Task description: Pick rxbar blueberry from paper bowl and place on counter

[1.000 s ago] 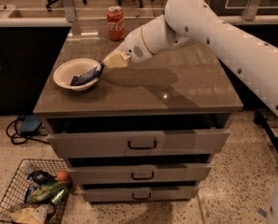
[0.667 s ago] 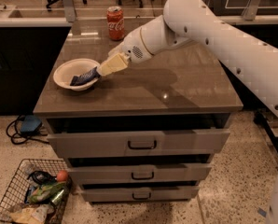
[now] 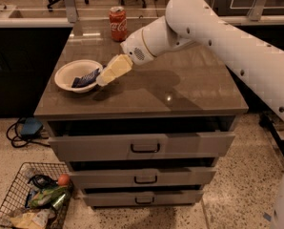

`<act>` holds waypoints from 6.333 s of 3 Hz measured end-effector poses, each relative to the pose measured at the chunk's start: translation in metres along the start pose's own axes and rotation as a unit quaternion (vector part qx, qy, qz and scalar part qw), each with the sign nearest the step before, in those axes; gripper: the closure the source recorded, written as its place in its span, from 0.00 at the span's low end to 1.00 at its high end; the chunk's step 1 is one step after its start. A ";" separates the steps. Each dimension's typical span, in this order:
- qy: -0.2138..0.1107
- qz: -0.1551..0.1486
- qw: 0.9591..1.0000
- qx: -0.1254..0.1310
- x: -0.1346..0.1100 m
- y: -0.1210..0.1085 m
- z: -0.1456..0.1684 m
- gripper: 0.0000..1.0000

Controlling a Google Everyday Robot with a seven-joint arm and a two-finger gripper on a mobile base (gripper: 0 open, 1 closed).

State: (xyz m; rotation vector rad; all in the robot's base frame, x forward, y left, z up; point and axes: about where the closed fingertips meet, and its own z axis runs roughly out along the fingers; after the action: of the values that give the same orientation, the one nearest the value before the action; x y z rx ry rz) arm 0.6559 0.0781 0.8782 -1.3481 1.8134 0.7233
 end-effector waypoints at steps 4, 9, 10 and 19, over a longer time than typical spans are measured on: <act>-0.006 -0.018 0.999 -0.027 -0.011 0.013 0.020 0.41; 0.006 -0.021 0.998 -0.050 -0.008 0.021 0.038 0.00; 0.004 -0.019 0.998 -0.051 -0.004 0.021 0.040 0.00; 0.077 -0.033 0.996 0.039 -0.067 0.038 -0.013 1.00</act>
Offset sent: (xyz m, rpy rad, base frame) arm -0.0068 0.0298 0.0033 0.0152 -0.0223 0.0821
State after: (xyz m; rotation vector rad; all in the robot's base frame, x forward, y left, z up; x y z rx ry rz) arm 0.6277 0.1144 0.9412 -1.4379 1.8870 0.5197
